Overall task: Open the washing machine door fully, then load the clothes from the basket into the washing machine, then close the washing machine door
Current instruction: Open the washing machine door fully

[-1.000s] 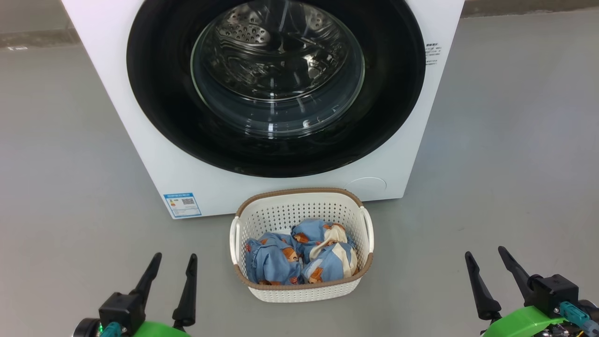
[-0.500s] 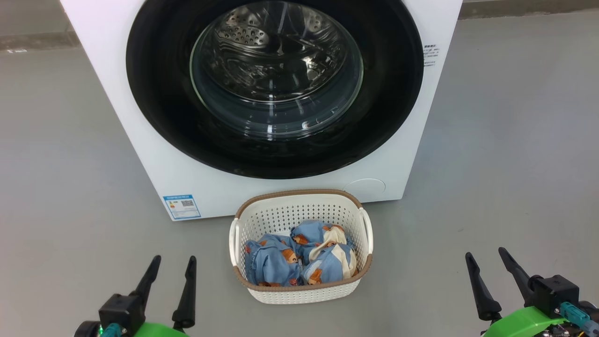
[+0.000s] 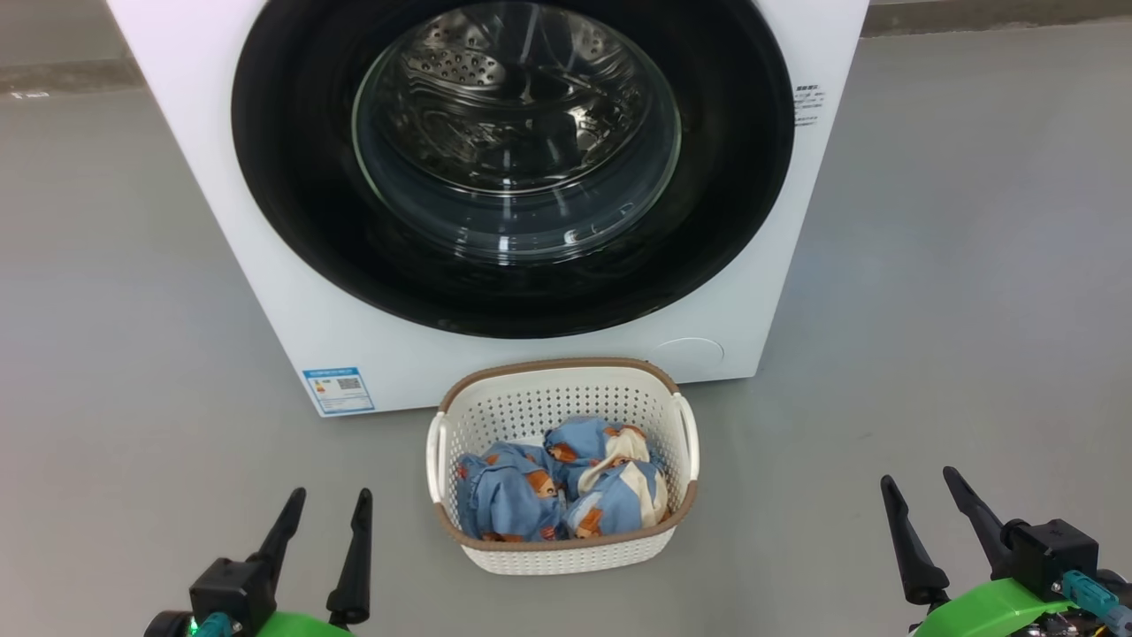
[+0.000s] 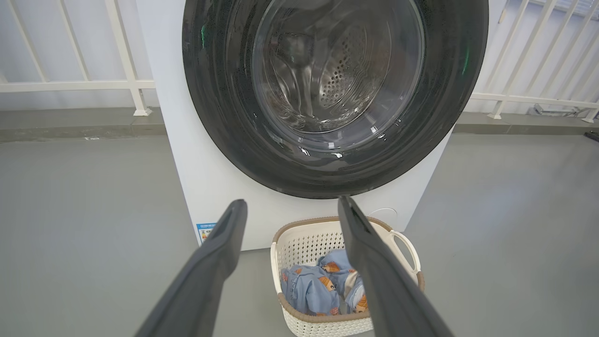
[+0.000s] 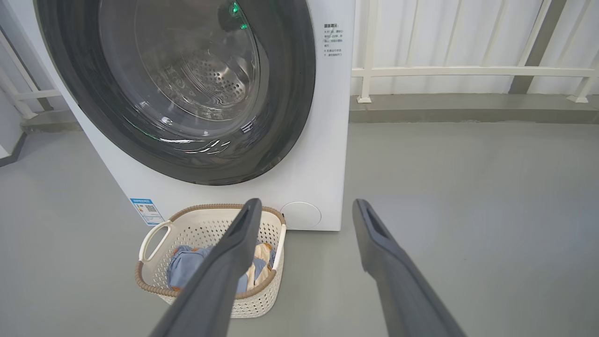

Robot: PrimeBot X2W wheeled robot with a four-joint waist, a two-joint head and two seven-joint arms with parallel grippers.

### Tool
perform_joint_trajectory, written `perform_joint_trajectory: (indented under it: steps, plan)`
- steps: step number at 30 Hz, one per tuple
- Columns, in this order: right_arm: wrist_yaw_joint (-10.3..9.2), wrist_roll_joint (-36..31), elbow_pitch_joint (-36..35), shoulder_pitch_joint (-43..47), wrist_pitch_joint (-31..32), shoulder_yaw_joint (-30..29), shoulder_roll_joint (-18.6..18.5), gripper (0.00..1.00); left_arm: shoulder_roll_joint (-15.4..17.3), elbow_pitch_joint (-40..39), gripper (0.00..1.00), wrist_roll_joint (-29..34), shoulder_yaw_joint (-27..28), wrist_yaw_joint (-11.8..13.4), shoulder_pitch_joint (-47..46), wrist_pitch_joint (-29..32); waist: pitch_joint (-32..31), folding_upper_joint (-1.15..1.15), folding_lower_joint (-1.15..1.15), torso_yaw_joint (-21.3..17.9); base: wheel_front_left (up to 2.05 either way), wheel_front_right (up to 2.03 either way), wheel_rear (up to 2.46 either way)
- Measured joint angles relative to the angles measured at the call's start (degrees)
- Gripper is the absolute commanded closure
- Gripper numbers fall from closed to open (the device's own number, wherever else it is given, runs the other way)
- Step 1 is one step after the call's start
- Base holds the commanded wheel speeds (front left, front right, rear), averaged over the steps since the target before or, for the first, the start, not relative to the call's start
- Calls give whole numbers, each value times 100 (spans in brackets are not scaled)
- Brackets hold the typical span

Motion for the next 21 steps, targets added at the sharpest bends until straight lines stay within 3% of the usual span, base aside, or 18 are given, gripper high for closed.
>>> perform_joint_trajectory:
  steps: [21]
  plan:
    - [0, 56, -27, -7, 0, -10, -11, 0, -13, -74, 0, -14, 19, 7, -90, 0, 79, 0, 0, -35, 105, 105, -209]
